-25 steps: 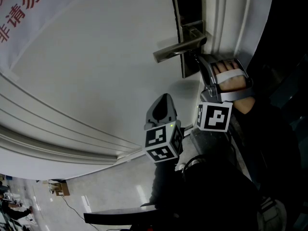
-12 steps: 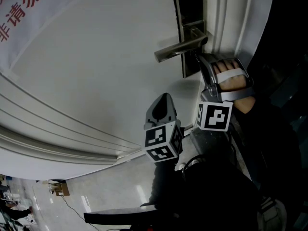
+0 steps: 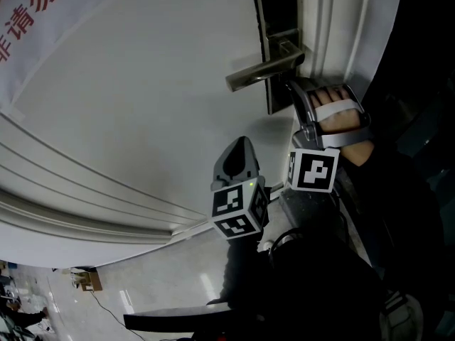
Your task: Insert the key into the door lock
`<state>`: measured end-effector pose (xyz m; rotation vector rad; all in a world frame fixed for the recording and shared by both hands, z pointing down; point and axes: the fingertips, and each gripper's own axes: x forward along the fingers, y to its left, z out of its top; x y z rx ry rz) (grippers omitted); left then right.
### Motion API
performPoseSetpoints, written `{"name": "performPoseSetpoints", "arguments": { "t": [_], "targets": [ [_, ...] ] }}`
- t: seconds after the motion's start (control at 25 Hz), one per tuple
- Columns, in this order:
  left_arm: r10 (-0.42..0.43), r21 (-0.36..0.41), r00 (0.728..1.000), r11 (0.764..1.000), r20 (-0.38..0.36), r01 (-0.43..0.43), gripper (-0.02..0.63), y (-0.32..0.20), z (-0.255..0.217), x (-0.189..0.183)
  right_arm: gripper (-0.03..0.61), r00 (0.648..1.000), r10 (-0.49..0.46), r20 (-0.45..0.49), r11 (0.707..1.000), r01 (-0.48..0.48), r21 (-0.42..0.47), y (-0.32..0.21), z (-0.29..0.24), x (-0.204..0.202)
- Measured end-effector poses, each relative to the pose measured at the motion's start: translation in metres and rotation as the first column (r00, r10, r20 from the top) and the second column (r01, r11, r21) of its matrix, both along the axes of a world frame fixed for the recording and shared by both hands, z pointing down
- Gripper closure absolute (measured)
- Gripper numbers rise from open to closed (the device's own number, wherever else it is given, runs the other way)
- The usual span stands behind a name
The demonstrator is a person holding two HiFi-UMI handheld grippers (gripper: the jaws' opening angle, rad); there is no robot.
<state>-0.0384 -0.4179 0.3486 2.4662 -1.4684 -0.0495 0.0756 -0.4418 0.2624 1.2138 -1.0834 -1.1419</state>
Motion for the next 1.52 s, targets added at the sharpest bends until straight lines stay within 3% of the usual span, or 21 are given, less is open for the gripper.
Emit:
{"name": "performPoseSetpoints", "arguments": {
  "t": [1.52],
  "targets": [
    [-0.007, -0.009, 1.000, 1.000, -0.012, 0.007, 0.612, -0.0058, -0.0022, -0.0033, 0.566, 1.000, -0.007, -0.005, 1.000, 0.007, -0.002, -0.0029, 0.0011, 0.0004]
  ]
}}
